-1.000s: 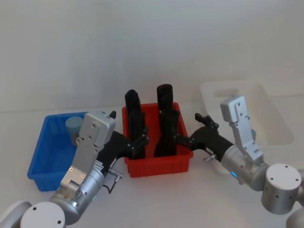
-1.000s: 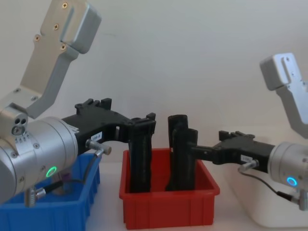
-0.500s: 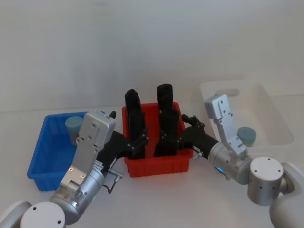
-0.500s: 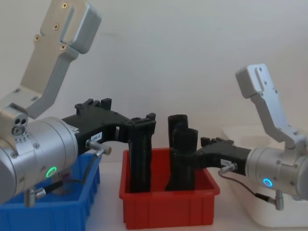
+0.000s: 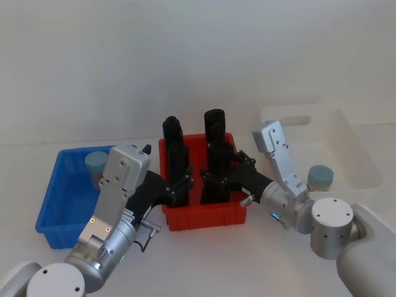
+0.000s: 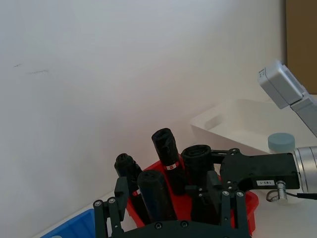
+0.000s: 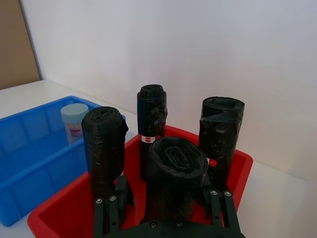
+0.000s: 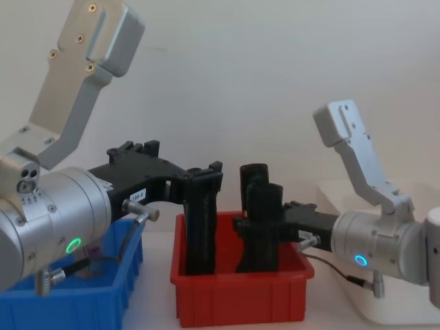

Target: Pick the cotton swabs from the blue box and place them into the white box.

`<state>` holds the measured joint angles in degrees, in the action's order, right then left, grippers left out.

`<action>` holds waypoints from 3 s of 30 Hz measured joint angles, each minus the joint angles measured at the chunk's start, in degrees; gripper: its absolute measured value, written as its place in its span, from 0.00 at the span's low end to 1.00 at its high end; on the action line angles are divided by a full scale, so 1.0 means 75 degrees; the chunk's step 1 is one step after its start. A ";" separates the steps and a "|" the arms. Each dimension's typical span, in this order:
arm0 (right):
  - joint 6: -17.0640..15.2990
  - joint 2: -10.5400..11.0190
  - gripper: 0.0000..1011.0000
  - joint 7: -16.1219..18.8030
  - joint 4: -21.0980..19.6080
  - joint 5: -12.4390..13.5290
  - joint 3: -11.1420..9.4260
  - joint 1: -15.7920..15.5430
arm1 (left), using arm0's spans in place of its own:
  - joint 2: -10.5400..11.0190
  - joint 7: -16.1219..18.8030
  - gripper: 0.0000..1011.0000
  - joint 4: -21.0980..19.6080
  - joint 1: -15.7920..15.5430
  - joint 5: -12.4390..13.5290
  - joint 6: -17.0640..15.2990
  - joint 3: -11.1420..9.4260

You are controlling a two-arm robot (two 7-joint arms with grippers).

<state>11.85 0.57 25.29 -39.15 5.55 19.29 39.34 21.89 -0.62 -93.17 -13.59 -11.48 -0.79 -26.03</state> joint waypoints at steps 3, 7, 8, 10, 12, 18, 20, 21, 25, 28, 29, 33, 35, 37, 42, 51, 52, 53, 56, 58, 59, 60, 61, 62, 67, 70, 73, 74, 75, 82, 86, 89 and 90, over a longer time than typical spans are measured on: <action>0.0094 -0.0061 0.83 0.0007 0.0275 -0.0026 0.0013 0.0148 | 0.0000 0.0000 0.99 0.0000 0.0000 0.0000 0.0000 0.0000; 0.0200 -0.0116 0.70 0.0009 0.0537 -0.0046 0.0020 0.0288 | 0.0000 0.0000 0.99 0.0000 0.0000 0.0000 0.0000 0.0000; 0.0217 -0.0125 0.70 0.0009 0.0583 -0.0050 0.0020 0.0312 | 0.0000 0.0000 0.99 0.0000 0.0000 0.0000 0.0000 0.0000; 0.0263 -0.0151 0.62 0.0009 0.0717 -0.0057 0.0020 0.0384 | 0.0000 -0.0001 0.99 0.0000 0.0000 0.0000 0.0000 0.0000; 0.0309 -0.0168 0.56 0.0008 0.0800 -0.0060 0.0015 0.0431 | 0.0000 0.0000 0.99 0.0000 0.0000 0.0000 0.0000 0.0000; 0.0367 -0.0172 0.46 0.0011 0.0848 -0.0041 -0.0024 0.0471 | 0.0000 0.0000 0.99 0.0000 0.0000 0.0000 0.0000 0.0000; 0.0368 -0.0152 0.44 0.0028 0.0747 -0.0006 -0.0050 0.0442 | 0.0000 0.0000 0.99 0.0000 0.0000 0.0000 0.0000 0.0000; 0.0368 -0.0152 0.44 0.0028 0.0747 -0.0006 -0.0050 0.0442 | 0.0000 0.0000 0.99 0.0000 0.0000 0.0000 0.0000 0.0000; 0.0328 -0.0081 0.41 0.0072 0.0383 0.0094 -0.0109 0.0295 | 0.0000 0.0000 0.99 0.0000 0.0000 0.0000 0.0000 0.0000; 0.0268 -0.0020 0.39 0.0099 0.0074 0.0171 -0.0153 0.0173 | 0.0000 0.0000 0.99 0.0000 0.0000 0.0000 0.0000 0.0000; 0.0251 0.0002 0.39 0.0106 -0.0039 0.0194 -0.0169 0.0130 | 0.0000 0.0000 0.99 0.0000 0.0000 0.0000 0.0000 0.0000; 0.0151 0.0108 0.36 0.0138 -0.0601 0.0341 -0.0251 -0.0083 | -0.0001 0.0000 0.99 0.0000 0.0000 0.0000 0.0000 0.0000; 0.0119 0.0149 0.36 0.0143 -0.0805 0.0384 -0.0283 -0.0161 | 0.0000 0.0000 0.99 0.0000 0.0000 0.0000 0.0000 0.0000; 0.0069 0.0201 0.35 0.0146 -0.1064 0.0454 -0.0324 -0.0255 | 0.0000 0.0000 0.99 0.0000 0.0000 0.0000 0.0000 0.0000; 0.0008 0.0317 0.35 0.0132 -0.1606 0.0563 -0.0407 -0.0460 | 0.0000 0.0000 0.99 0.0000 0.0000 0.0000 0.0000 0.0000; -0.0099 0.0599 0.35 -0.0122 -0.2847 0.0754 -0.0604 -0.0954 | 0.0000 0.0000 0.99 0.0000 0.0000 0.0000 0.0000 0.0000; -0.0109 0.0614 0.35 -0.0149 -0.2909 0.0765 -0.0614 -0.0979 | 0.0000 0.0000 0.99 0.0000 0.0000 0.0000 0.0000 0.0000; -0.0119 0.0641 0.35 -0.0179 -0.3029 0.0780 -0.0635 -0.1030 | 0.0000 0.0000 0.99 0.0000 0.0000 0.0000 0.0000 0.0000; -0.0177 0.0735 0.35 -0.0316 -0.3410 0.0825 -0.0699 -0.1194 | 0.0000 0.0000 0.99 0.0000 0.0000 0.0000 0.0000 0.0000; -0.0211 0.0775 0.35 -0.0390 -0.3558 0.0843 -0.0725 -0.1259 | 0.0000 0.0000 0.99 0.0000 0.0000 0.0000 0.0000 0.0000; -0.0251 0.0828 0.35 -0.0473 -0.3755 0.0861 -0.0761 -0.1347 | 0.0000 0.0000 0.99 0.0000 0.0000 0.0000 0.0000 0.0000; -0.0270 0.0851 0.35 -0.0526 -0.3836 0.0868 -0.0779 -0.1384 | 0.0000 0.0000 0.99 0.0000 0.0000 0.0000 0.0000 0.0000; -0.0288 0.0881 0.35 -0.0564 -0.3947 0.0873 -0.0799 -0.1433 | 0.0000 0.0000 0.99 0.0000 0.0000 0.0000 0.0000 0.0000; -0.0333 0.0928 0.35 -0.0665 -0.4109 0.0884 -0.0834 -0.1509 | 0.0000 0.0000 0.99 0.0000 0.0000 0.0000 0.0000 0.0000; -0.0453 0.1073 0.35 -0.0950 -0.4561 0.0918 -0.0939 -0.1732 | 0.0000 0.0000 0.99 0.0000 0.0000 0.0000 0.0000 0.0000; -0.0559 0.1182 0.35 -0.1164 -0.4879 0.0935 -0.1024 -0.1902 | 0.0000 0.0000 0.99 0.0000 0.0000 0.0000 0.0000 0.0000; -0.0665 0.1280 0.35 -0.1371 -0.5129 0.0948 -0.1102 -0.2044 | 0.0000 0.0000 0.99 0.0000 0.0000 0.0000 0.0000 0.0000; -0.0710 0.1328 0.35 -0.1486 -0.5245 0.0957 -0.1144 -0.2113 | -0.0001 0.0000 0.99 0.0000 0.0000 0.0000 0.0000 0.0000; -0.0734 0.1350 0.35 -0.1539 -0.5295 0.0963 -0.1162 -0.2145 | 0.0000 0.0000 0.99 0.0000 0.0000 0.0000 0.0000 0.0000; -0.0997 0.1558 0.35 -0.1988 -0.5727 0.0998 -0.1346 -0.2431 | 0.0000 0.0000 0.99 0.0000 0.0000 0.0000 0.0000 0.0000; -0.1158 0.1647 0.35 -0.2197 -0.5868 0.1020 -0.1436 -0.2549 | 0.0000 0.0000 0.99 0.0000 0.0000 0.0000 0.0000 0.0000; -0.1280 0.1704 0.35 -0.2337 -0.5926 0.1032 -0.1492 -0.2616 | 0.0000 0.0000 0.99 0.0000 0.0000 0.0000 0.0000 0.0000; -0.1328 0.1724 0.35 -0.2387 -0.5935 0.1035 -0.1513 -0.2640 | 0.0000 0.0000 0.99 0.0000 0.0000 0.0000 0.0000 0.0000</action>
<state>1.89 13.50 7.39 -83.66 13.32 7.94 19.54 21.89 -0.63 -93.18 -13.59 -11.48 -0.80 -26.03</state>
